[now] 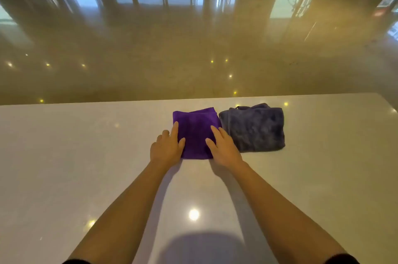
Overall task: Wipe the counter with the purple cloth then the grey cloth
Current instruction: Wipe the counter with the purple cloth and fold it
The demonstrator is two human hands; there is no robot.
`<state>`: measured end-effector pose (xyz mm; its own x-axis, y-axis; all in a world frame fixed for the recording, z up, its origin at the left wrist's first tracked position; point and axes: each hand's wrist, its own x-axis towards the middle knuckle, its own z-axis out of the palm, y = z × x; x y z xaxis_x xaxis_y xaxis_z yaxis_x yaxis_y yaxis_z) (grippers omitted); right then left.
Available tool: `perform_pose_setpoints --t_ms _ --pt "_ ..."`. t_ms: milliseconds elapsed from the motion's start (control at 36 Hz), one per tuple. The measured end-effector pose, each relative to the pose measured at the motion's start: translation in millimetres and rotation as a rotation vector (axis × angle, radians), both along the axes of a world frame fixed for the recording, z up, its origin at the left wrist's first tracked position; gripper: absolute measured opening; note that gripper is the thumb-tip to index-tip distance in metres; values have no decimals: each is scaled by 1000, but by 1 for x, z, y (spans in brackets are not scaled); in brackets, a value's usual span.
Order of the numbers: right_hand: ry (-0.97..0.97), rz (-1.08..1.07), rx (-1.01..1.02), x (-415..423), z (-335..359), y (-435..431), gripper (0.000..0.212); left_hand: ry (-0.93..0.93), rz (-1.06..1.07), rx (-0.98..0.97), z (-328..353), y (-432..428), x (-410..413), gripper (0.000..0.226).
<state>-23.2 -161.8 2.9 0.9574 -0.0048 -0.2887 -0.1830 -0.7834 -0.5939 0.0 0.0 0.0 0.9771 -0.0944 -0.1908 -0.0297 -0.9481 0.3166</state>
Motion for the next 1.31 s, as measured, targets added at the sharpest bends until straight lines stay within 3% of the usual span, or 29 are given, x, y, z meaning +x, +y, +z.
perform_pose_setpoints --t_ms 111,278,583,667,833,944,1111,1306 --pt "-11 -79 -16 14 -4 1 47 -3 24 15 -11 -5 14 56" --pt "-23 -135 -247 31 -4 8 34 37 58 -85 -15 -20 26 54" --pt "48 -411 85 48 0 12 33 31 68 -192 -18 -13 29 51" --pt "23 -344 155 46 2 11 26 21 101 -253 -17 -10 27 42" --pt "-73 -210 205 26 9 10 21 -22 81 -236 -4 -3 12 48" --pt "-99 -162 254 11 19 16 27 -58 57 -202 11 8 -4 53" --pt "-115 -72 327 -16 39 38 37 -96 135 -243 32 33 -40 42" --pt "-121 46 469 -62 62 79 48 -110 190 -153 60 77 -95 50"
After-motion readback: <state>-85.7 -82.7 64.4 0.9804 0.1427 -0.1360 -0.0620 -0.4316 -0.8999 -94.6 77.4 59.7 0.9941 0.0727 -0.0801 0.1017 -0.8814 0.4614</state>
